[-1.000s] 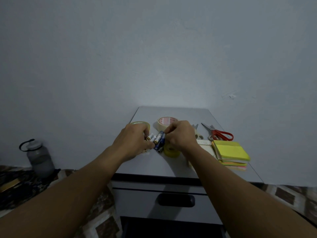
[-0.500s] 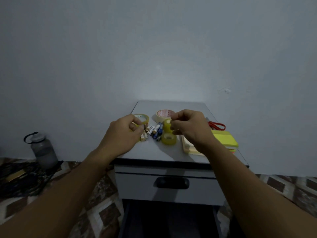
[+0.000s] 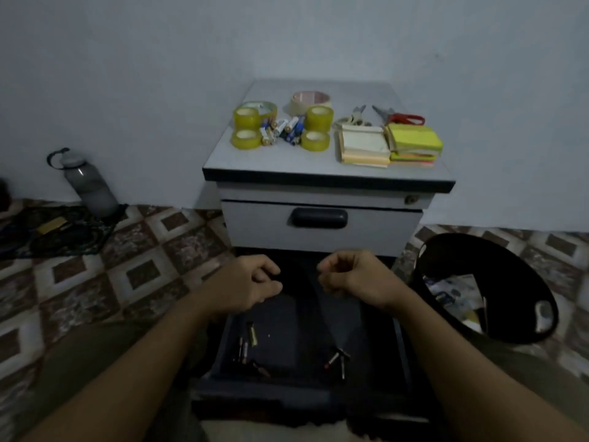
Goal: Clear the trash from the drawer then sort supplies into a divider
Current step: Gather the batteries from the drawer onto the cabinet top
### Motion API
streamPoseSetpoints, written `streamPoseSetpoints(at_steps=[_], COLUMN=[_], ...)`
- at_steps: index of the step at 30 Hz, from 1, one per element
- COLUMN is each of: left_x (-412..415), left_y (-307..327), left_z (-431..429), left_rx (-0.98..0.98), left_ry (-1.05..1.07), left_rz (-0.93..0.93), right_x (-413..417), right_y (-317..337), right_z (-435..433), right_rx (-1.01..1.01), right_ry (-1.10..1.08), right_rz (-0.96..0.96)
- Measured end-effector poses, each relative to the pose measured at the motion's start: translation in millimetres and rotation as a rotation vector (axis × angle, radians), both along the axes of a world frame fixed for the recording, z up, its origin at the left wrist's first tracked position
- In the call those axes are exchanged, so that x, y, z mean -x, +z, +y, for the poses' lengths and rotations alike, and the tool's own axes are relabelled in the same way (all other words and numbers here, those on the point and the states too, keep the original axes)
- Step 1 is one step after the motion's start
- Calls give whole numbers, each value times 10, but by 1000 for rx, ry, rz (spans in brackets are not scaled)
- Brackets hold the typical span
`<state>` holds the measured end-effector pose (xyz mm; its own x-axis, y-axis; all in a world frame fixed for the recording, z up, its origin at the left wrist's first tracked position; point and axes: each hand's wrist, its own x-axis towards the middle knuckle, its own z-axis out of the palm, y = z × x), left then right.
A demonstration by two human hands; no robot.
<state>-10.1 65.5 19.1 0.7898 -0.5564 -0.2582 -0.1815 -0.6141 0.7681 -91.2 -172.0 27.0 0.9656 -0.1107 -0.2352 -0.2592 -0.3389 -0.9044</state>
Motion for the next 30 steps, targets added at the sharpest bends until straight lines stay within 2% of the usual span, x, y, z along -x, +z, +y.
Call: streamPoseSetpoints(at_steps=[4, 7, 11, 16, 18, 23, 30], left_x=[180, 226, 252, 231, 243, 265, 210], left_y=[-542, -807, -1069, -1228, -1271, -1431, -1576], left_z=[-3, 8, 12, -75, -107, -107, -61], left_rx=[-172, -246, -284, -578, -632, -550, -404], left_ry=[-64, -38, 51, -63, -73, -33, 18], left_rz=[128, 184, 161, 69, 58, 35, 44], right_x=[262, 407, 489, 549, 549, 508, 455], right_y=[-765, -1100, -1380, -1556, -1592, -1636, -1698], right_z=[-43, -81, -49, 3, 4, 16, 53], right_rx=[122, 246, 302, 450, 464, 527, 550], right_ry=[-42, -11, -46, -65, -48, 26, -81], right_rz=[188, 342, 457, 534, 527, 459, 333])
